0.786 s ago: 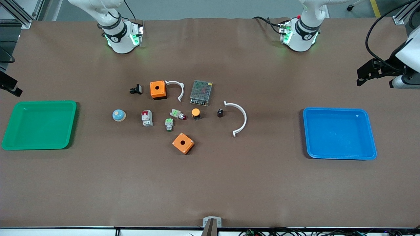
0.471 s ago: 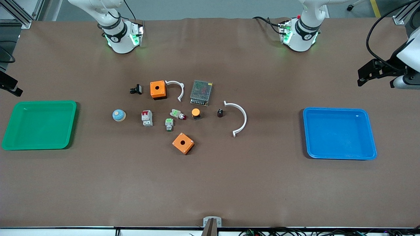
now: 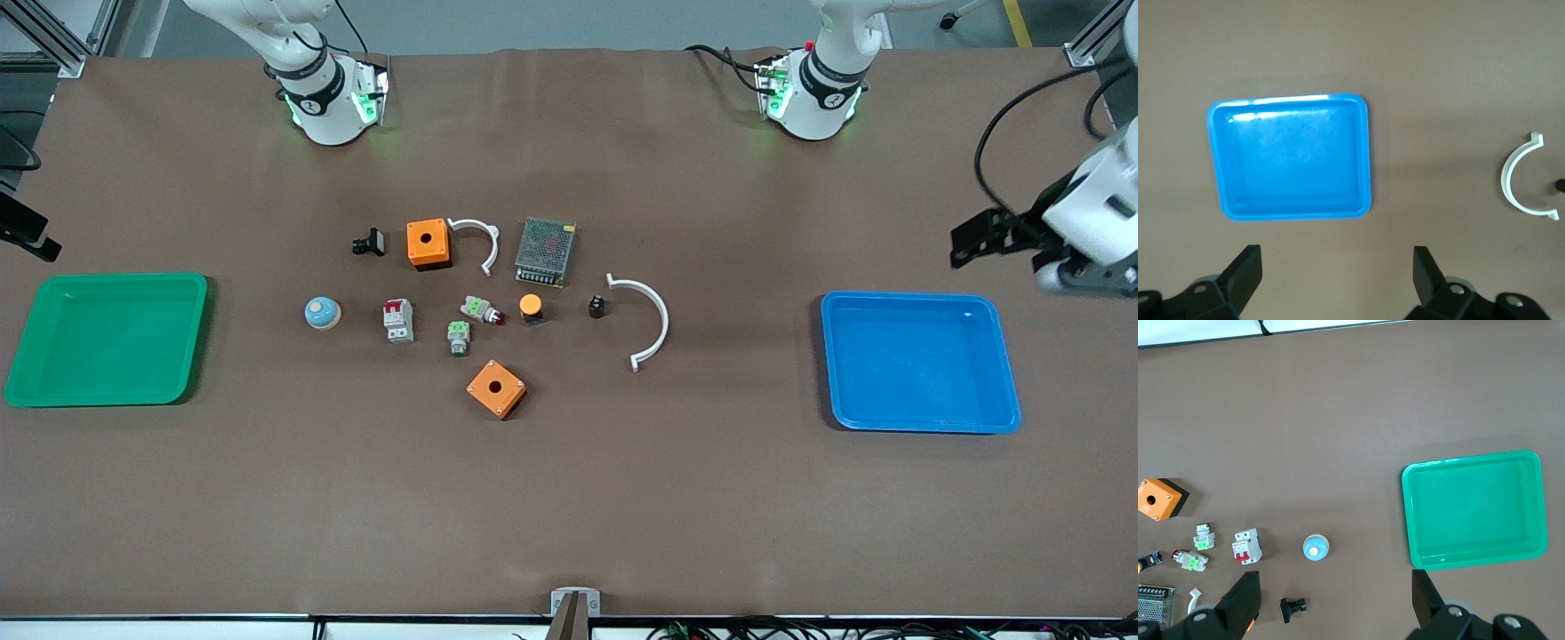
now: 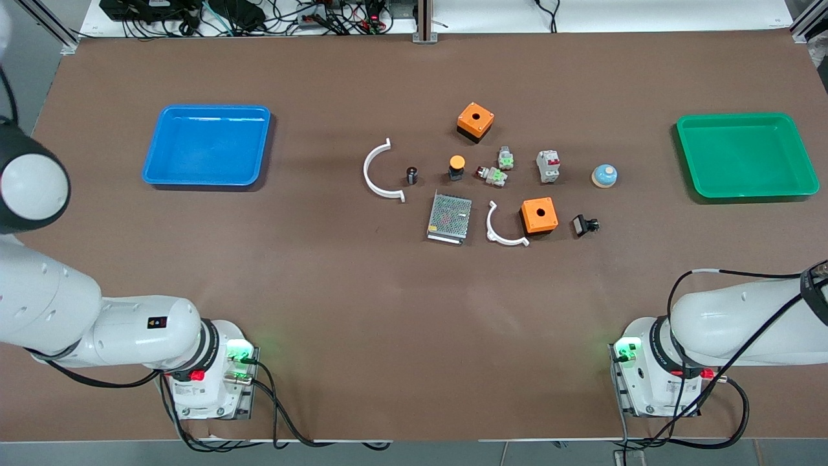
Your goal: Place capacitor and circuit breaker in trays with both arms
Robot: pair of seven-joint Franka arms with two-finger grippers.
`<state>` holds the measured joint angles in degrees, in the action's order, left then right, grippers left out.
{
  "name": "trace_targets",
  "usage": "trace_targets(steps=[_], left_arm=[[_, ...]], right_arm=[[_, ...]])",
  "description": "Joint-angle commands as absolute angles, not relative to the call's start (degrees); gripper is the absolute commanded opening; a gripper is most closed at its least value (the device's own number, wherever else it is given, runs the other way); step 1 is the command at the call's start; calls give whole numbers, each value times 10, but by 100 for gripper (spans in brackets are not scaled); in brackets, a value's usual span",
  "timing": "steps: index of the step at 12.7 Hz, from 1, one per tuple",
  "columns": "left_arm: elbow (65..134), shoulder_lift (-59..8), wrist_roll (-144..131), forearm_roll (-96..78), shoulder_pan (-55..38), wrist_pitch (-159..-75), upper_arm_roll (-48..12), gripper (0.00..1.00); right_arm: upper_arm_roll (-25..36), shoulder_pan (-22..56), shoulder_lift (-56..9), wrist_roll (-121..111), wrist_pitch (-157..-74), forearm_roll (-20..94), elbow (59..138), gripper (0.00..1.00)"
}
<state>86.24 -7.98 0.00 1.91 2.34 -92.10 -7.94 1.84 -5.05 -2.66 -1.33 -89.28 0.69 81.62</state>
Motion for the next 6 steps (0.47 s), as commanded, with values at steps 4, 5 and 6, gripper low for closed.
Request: trace_targets(steps=[4, 5, 6], left_arm=[[849, -180, -101, 13, -48, -1008, -88, 100], [849, -191, -150, 15, -69, -1018, -88, 100], [849, -204, -196, 20, -98, -1033, -87, 100]], right_arm=[[11, -18, -47, -18, -889, -13, 806, 100], [11, -11, -54, -18, -884, -17, 808, 100], [10, 4, -64, -18, -882, -15, 820, 100]])
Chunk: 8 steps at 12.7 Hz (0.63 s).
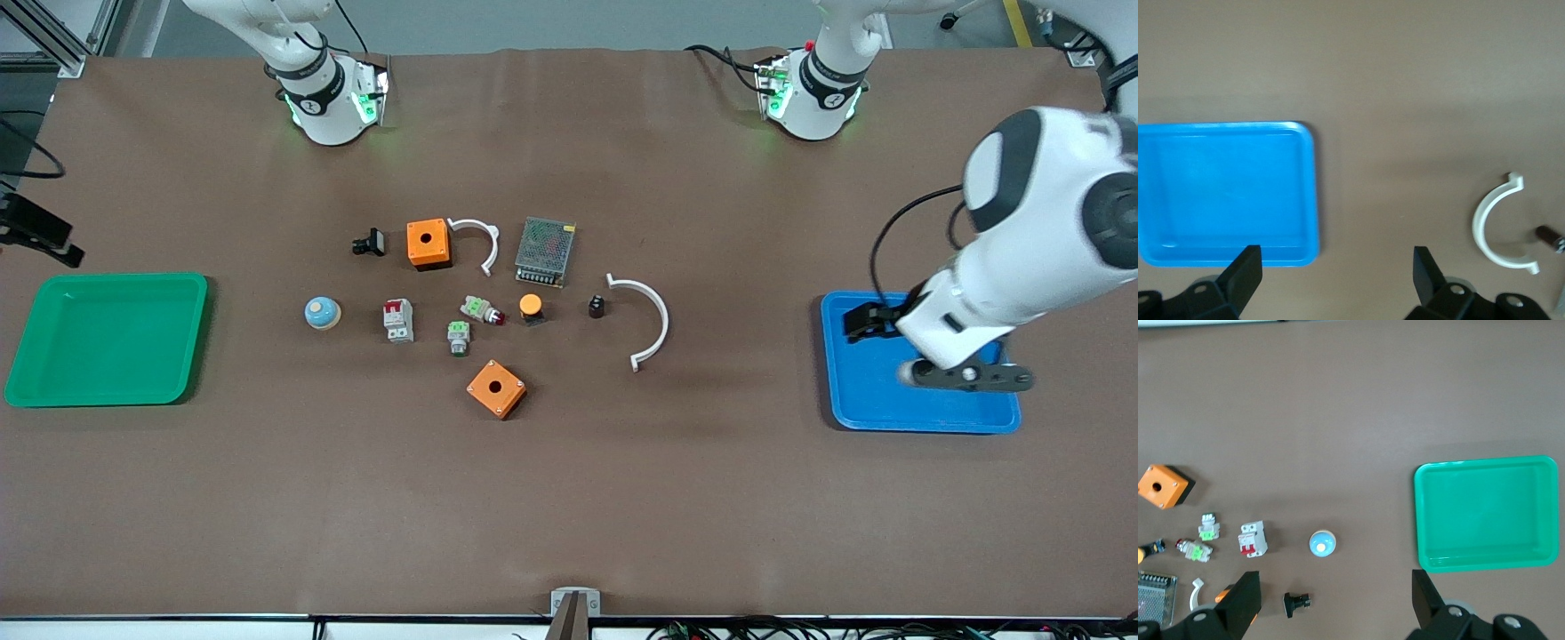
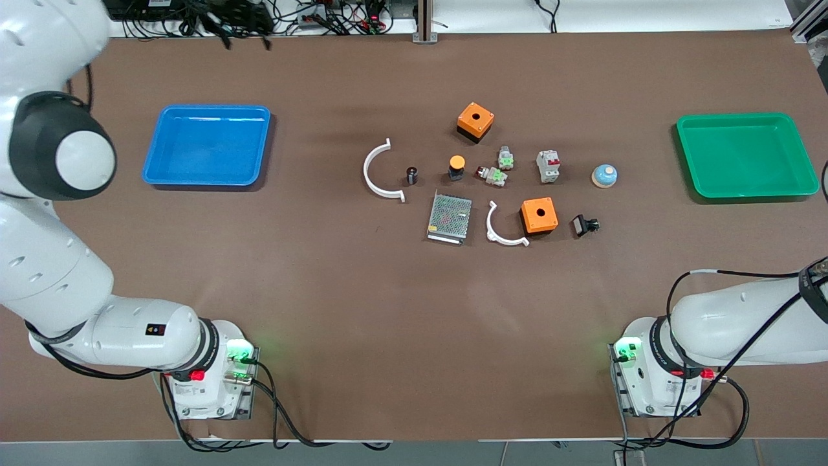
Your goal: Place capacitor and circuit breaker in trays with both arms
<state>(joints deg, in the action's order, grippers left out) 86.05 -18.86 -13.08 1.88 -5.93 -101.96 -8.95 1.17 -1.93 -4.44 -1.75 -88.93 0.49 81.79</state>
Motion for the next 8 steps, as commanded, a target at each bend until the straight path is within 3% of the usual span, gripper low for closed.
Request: trace_targets(steps=[1, 5, 8], left_arm=[[849, -217, -238, 20, -118, -1045, -87, 100], [852, -277, -394, 21, -192, -1108, -87, 97], [875, -309, -510, 27, -249, -1165, -86, 93]], right_arm=[[10, 35, -69, -11, -888, -14, 840, 100], [10, 131, -128, 139, -944, -11, 898, 100], [9, 148, -145, 164, -1057, -5, 990, 100]])
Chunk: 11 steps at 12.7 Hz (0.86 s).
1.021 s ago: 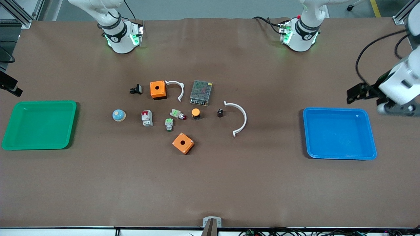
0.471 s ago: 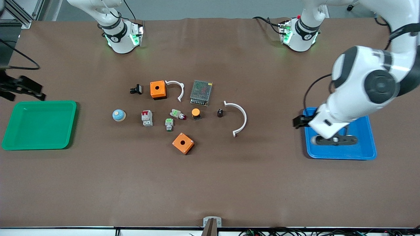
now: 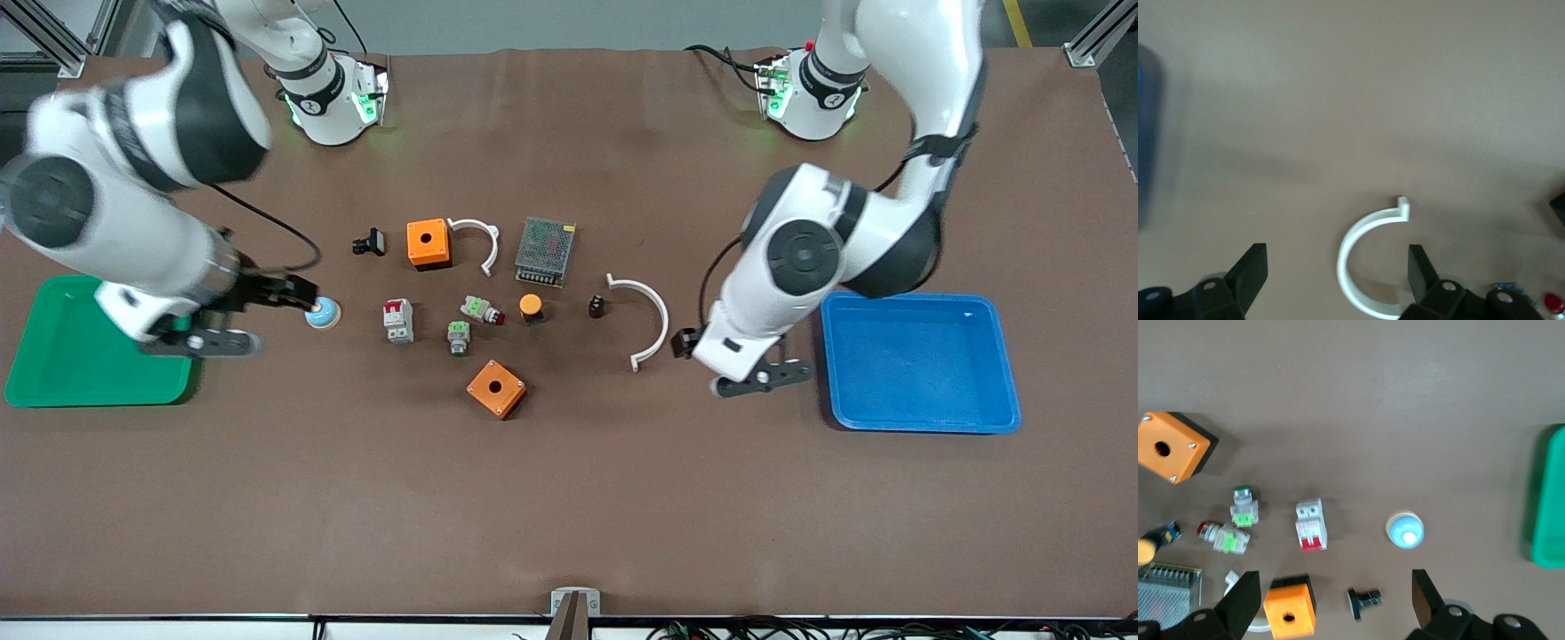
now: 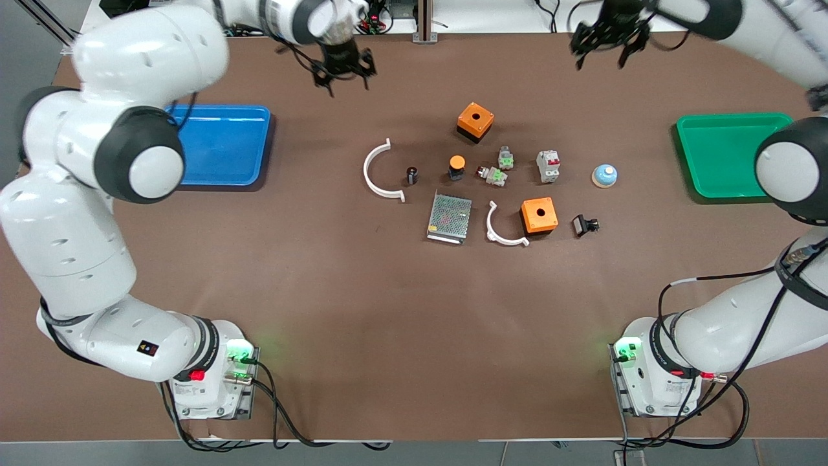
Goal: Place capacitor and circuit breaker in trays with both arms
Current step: 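Reach the left gripper to the capacitor while the right gripper reaches the breaker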
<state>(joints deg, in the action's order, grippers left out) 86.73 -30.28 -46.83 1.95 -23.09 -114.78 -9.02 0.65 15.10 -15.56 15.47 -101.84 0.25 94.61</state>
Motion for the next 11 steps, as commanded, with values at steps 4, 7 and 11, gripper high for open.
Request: trace_targets(steps=[4, 7, 11], left_arm=[[878, -373, -677, 27, -315, -1222, -87, 85], [912, -389, -763, 27, -344, -1274, -87, 80], [941, -398, -792, 27, -361, -1303, -87, 73]], right_arm=[[9, 150, -183, 163, -1186, 44, 1071, 100], [9, 166, -187, 163, -1251, 46, 1130, 100], [8, 185, -187, 161, -1267, 55, 1172, 100]])
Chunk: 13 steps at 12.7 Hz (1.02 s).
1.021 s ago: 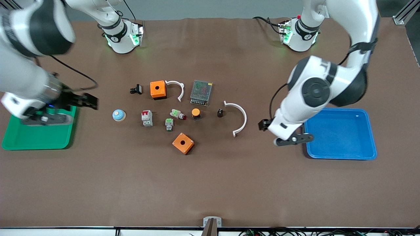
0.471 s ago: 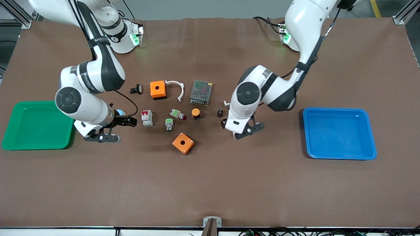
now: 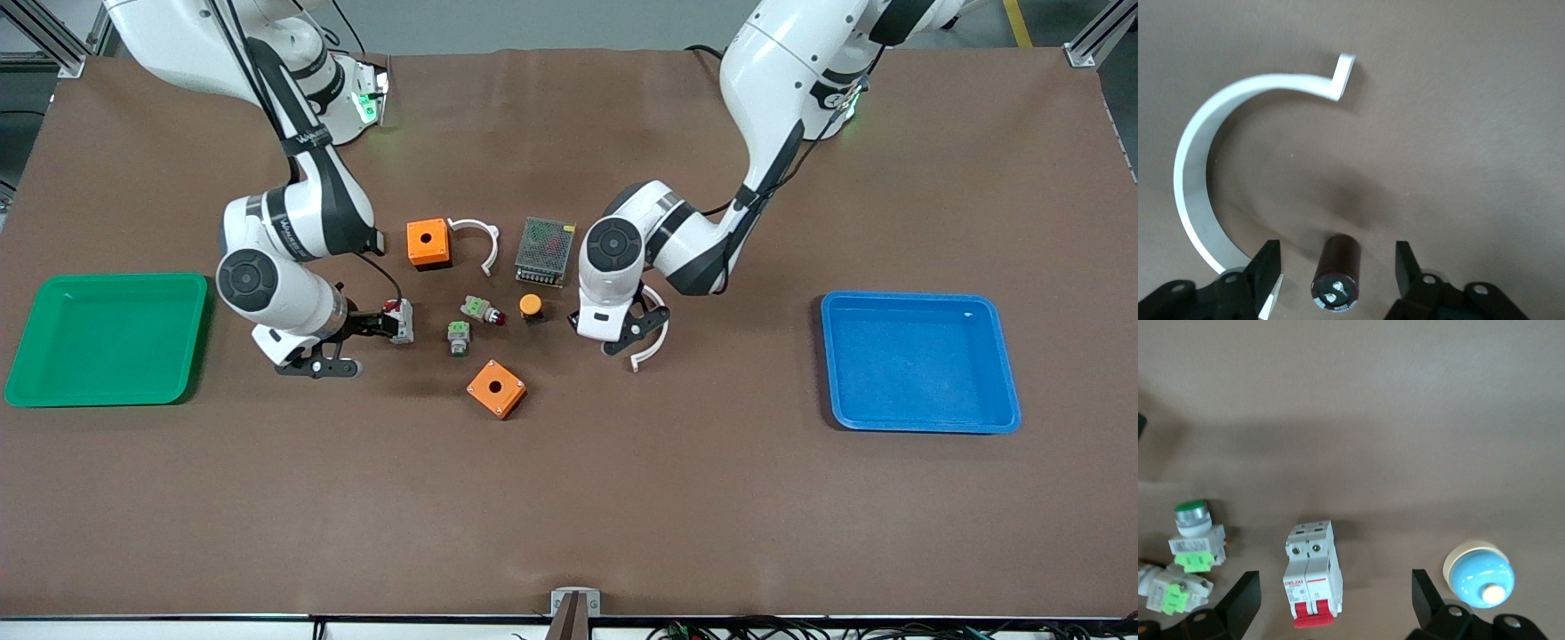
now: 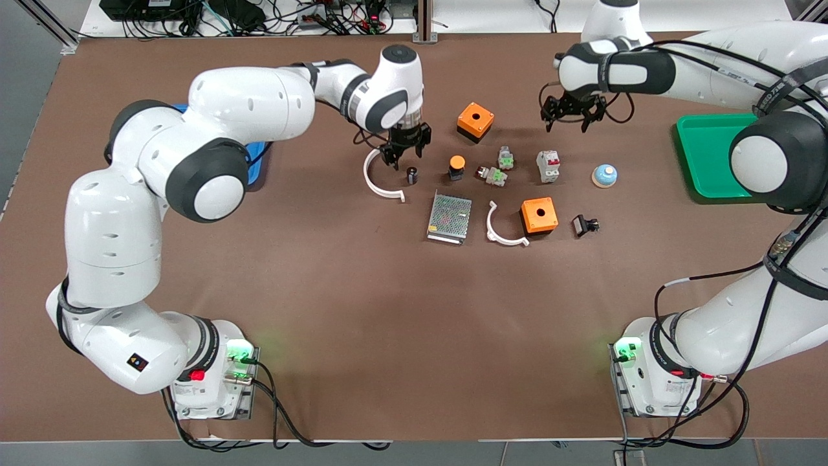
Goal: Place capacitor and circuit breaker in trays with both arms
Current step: 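Reach the left gripper to the capacitor while the right gripper reaches the breaker, then close the left gripper on the capacitor while the right gripper grips the breaker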
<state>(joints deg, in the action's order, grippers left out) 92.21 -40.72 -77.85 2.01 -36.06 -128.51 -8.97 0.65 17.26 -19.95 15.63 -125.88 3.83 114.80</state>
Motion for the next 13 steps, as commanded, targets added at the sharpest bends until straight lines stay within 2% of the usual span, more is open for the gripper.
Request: trace_targets(steps=[1, 4, 7, 10, 12, 13], left_arm=[[949, -398, -795, 27, -363, -1316, -87, 70], [954, -403, -809, 25, -369, -1334, -88, 64], [954, -410, -810, 25, -380, -1341, -88, 63], [954, -413, -810, 25, -381, -1342, -88, 62], [954, -414, -810, 25, -381, -1342, -88, 55], [954, -414, -810, 25, -380, -1342, -88, 49]], right_arm=[[6, 191, -187, 161, -1267, 71, 1173, 100], [6, 206, -186, 160, -1288, 77, 1194, 100], [7, 208, -188, 154, -1348, 77, 1232, 100], [7, 207, -201, 137, -1350, 77, 1233, 100], [7, 207, -209, 137, -1352, 77, 1233, 100], [7, 207, -211, 137, -1352, 77, 1233, 92]])
